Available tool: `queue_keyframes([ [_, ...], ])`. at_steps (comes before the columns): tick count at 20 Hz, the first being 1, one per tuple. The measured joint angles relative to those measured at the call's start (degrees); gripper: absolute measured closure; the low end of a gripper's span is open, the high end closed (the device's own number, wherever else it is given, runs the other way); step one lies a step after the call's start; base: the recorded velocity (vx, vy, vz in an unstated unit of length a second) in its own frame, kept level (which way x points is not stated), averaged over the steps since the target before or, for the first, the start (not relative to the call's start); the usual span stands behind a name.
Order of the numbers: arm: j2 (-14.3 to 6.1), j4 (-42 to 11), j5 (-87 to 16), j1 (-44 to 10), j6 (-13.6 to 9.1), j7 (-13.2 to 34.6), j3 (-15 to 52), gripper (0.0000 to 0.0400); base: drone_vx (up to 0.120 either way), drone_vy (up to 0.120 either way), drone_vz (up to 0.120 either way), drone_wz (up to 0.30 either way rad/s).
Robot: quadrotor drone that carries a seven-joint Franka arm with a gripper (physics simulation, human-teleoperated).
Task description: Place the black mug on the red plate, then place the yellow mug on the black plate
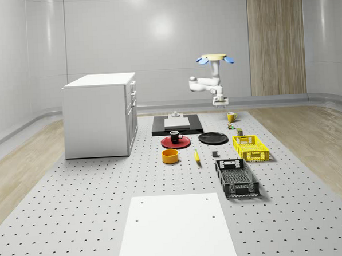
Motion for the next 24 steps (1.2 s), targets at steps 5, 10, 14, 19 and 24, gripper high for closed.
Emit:
queue_keyframes([
  [5, 0.0, 0.0, 0.0, 0.0, 0.0, 0.0, 0.0, 0.0000, 0.000, 0.120, -0.120, 0.000],
  [10, 0.0, 0.0, 0.0, 0.0, 0.0, 0.0, 0.0, 0.0000, 0.000, 0.120, -0.048, 0.000],
  [14, 0.0, 0.0, 0.0, 0.0, 0.0, 0.0, 0.0, 0.0000, 0.090, 0.070, 0.000, 0.000],
  [19, 0.0, 0.2, -1.1, -0.2, 0.4, 0.0, -1.2, 0.0000, 0.000, 0.000, 0.000, 0.000],
  [24, 0.0, 1.1, -4.0, -0.4, 1.6, -0.3, -4.3, 0.0000, 0.000, 0.000, 0.000, 0.000],
])
